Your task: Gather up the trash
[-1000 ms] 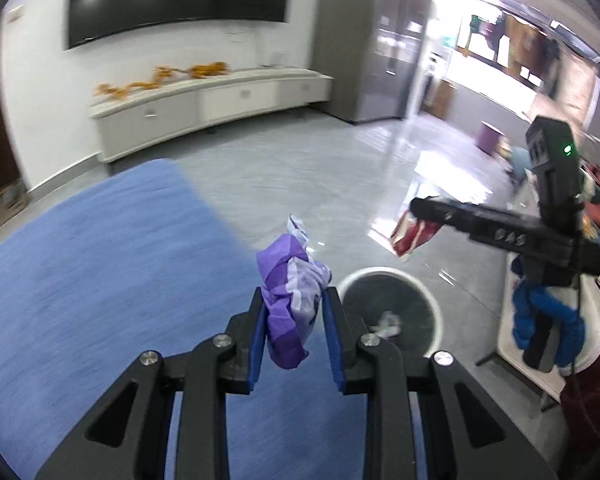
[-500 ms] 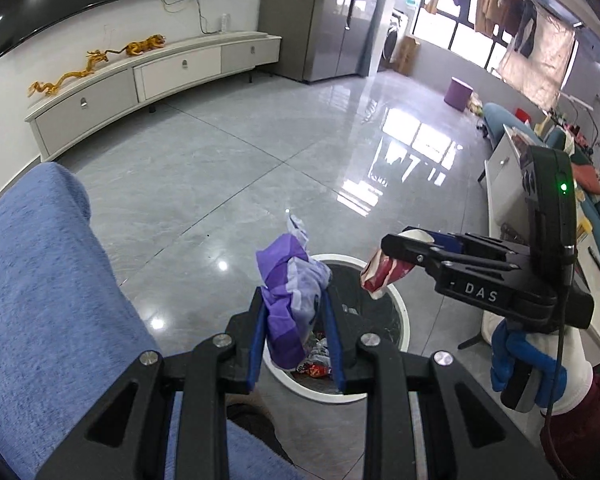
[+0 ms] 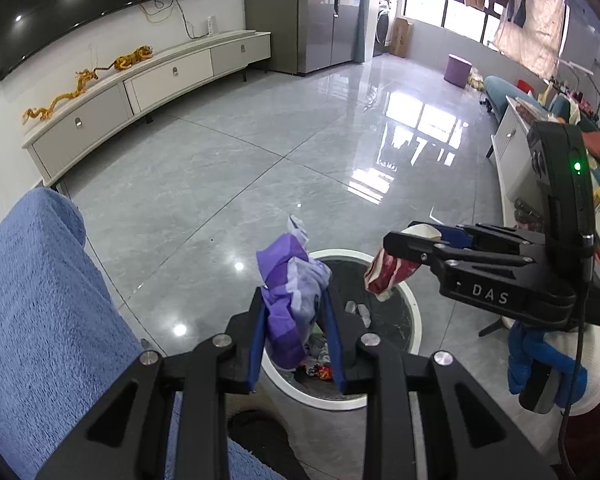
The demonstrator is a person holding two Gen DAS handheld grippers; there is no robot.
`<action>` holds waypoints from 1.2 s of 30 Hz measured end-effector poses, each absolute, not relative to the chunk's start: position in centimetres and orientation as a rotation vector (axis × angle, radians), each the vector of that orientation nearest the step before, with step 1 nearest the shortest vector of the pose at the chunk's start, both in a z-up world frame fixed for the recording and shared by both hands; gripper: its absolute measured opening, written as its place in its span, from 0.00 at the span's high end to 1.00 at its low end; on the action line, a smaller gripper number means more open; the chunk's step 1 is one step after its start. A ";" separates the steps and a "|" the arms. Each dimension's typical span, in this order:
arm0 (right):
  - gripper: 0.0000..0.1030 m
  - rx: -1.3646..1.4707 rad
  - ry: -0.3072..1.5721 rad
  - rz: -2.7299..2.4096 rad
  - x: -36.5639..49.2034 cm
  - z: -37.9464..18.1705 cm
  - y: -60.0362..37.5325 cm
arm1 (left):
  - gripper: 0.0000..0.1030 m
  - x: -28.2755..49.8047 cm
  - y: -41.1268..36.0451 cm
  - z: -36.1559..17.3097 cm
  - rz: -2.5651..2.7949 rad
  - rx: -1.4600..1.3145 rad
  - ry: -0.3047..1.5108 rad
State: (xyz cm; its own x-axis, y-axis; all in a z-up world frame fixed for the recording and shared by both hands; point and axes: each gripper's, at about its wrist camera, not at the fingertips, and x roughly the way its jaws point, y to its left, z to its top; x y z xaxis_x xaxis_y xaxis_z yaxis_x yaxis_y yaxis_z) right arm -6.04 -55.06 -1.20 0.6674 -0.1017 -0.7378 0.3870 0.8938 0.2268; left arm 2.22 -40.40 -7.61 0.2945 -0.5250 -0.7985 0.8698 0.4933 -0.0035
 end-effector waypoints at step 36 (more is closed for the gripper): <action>0.54 0.399 0.877 -0.371 -6.5 -3.8 -56.3 | 0.48 3.2 -43.0 -9.4 -0.978 0.488 0.862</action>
